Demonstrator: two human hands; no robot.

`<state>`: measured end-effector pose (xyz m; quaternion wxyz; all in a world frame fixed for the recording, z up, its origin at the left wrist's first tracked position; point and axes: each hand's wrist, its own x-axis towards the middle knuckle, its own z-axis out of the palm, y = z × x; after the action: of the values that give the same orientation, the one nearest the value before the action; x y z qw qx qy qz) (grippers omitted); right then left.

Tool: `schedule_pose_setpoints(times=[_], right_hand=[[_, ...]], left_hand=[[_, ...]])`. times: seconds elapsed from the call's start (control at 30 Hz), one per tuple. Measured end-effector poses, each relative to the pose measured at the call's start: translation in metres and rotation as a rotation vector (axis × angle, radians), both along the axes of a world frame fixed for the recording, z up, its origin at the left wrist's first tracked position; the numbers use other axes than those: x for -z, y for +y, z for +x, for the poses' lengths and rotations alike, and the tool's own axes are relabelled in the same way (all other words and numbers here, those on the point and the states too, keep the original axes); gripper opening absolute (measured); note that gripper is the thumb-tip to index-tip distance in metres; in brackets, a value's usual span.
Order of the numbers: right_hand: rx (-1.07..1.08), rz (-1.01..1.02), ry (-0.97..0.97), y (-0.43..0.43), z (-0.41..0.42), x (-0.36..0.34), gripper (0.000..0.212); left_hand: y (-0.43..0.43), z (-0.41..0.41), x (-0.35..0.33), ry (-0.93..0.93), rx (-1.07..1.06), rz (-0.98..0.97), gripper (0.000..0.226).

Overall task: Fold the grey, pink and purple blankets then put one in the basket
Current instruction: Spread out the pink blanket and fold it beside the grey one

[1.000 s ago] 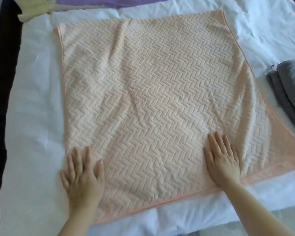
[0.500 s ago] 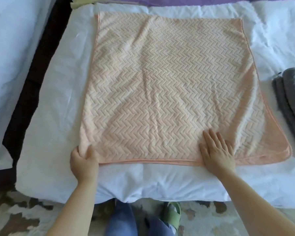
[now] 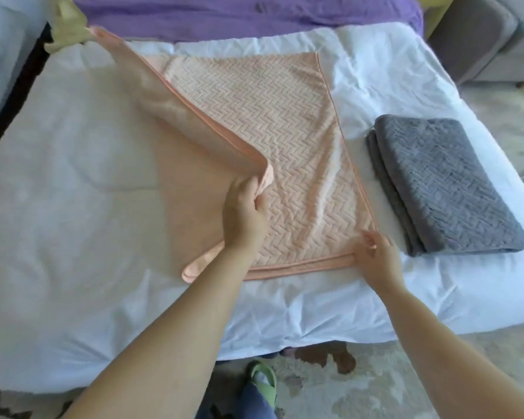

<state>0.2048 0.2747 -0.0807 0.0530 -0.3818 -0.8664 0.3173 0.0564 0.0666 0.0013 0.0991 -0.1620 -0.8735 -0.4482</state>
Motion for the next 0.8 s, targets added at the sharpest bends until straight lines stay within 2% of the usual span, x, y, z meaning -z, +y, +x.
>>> schedule_pose_setpoints(times=[0.07,0.13,0.2,0.27,0.37,0.47,0.57,0.7,0.8], right_hand=[[0.134,-0.076,0.058,0.012,-0.002,-0.003,0.03],[0.23,-0.18,0.072,0.022,-0.003,-0.002,0.026],[0.33,-0.295,0.087,0.029,-0.004,0.0,0.024],[0.382,-0.382,0.104,0.034,-0.004,0.002,0.022],[0.369,-0.398,0.094,0.036,-0.008,0.001,0.022],[0.319,-0.366,0.064,0.032,-0.015,-0.002,0.02],[0.319,-0.365,0.087,0.031,-0.018,-0.009,0.014],[0.363,-0.462,0.073,0.038,0.004,-0.014,0.025],[0.379,-0.43,0.045,0.033,0.014,-0.012,0.034]], left_hand=[[0.05,0.017,0.006,-0.02,0.215,-0.039,0.013],[0.087,0.035,0.02,-0.135,0.471,-0.126,0.022],[0.106,0.053,0.039,-0.276,0.683,-0.337,0.031],[0.103,0.064,0.059,-0.307,0.776,-0.511,0.048],[0.074,0.066,0.071,-0.155,0.684,-0.515,0.049],[0.046,0.061,0.073,-0.05,0.545,-0.612,0.047],[0.033,0.057,0.071,-0.042,0.465,-0.596,0.046],[0.025,0.053,0.069,-0.05,0.489,-0.538,0.042],[0.022,0.053,0.07,-0.062,0.527,-0.504,0.041]])
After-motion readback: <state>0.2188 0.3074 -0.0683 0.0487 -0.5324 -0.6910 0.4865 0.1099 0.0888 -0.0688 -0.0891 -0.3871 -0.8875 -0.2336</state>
